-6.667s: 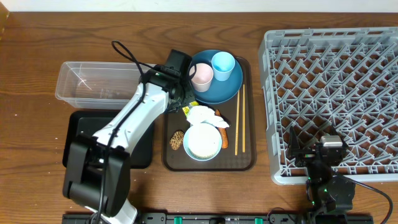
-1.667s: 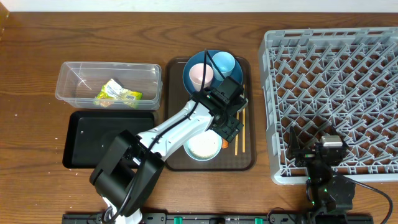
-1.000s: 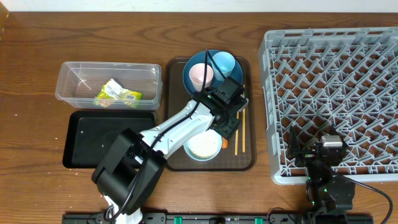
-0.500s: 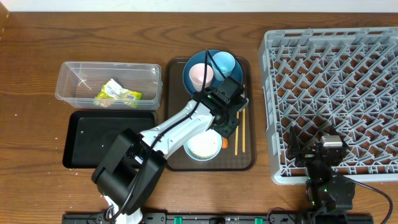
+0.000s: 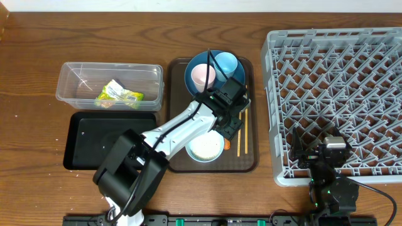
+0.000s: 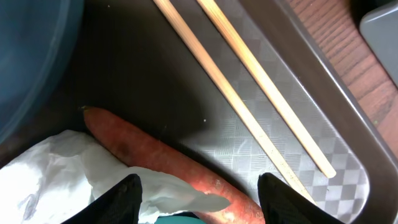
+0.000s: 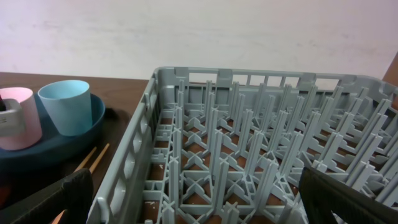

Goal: Sort waste into correct bins and load items into the dishwasher rack
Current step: 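Lower the left gripper and grasp the white tissue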

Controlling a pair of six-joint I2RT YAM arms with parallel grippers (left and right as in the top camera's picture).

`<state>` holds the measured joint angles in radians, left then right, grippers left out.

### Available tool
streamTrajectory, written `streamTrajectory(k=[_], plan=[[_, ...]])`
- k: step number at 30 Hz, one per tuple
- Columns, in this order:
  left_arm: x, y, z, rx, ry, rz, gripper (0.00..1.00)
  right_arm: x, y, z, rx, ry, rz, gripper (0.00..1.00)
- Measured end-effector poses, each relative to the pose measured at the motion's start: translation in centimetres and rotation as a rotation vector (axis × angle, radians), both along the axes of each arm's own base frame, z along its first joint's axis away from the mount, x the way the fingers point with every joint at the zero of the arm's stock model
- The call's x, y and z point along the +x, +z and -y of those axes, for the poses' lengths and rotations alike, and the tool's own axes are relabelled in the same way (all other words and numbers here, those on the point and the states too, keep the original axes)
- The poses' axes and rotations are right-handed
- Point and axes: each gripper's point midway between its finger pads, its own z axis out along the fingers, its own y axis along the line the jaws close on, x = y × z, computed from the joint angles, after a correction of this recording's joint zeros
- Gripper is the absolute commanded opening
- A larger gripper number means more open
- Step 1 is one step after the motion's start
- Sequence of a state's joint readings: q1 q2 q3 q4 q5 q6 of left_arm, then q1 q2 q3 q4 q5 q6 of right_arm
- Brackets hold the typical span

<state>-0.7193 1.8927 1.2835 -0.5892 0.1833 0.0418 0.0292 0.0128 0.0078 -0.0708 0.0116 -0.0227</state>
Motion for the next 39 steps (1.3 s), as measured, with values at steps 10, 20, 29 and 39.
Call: streamTrajectory(k=[10,20,29,39], plan=[[-0.1,-0.8,-0.2,0.016,0.007,-0.015,0.23,0.0,0.0,0.0,0.000,0.000,0.000,0.99],[0.0,-0.8,-0.2,0.020,0.009,-0.011,0.06,0.0,0.0,0.0,0.000,0.000,0.000,0.99],[1.4,1.3,-1.4,0.059,0.041,0.092,0.06,0.0,0.0,0.0,0.000,0.000,0.000,0.99],[2.0,9.7,-1.5,-0.067,0.067,0.264,0.06,0.0,0.0,0.0,0.000,0.000,0.000,0.99]])
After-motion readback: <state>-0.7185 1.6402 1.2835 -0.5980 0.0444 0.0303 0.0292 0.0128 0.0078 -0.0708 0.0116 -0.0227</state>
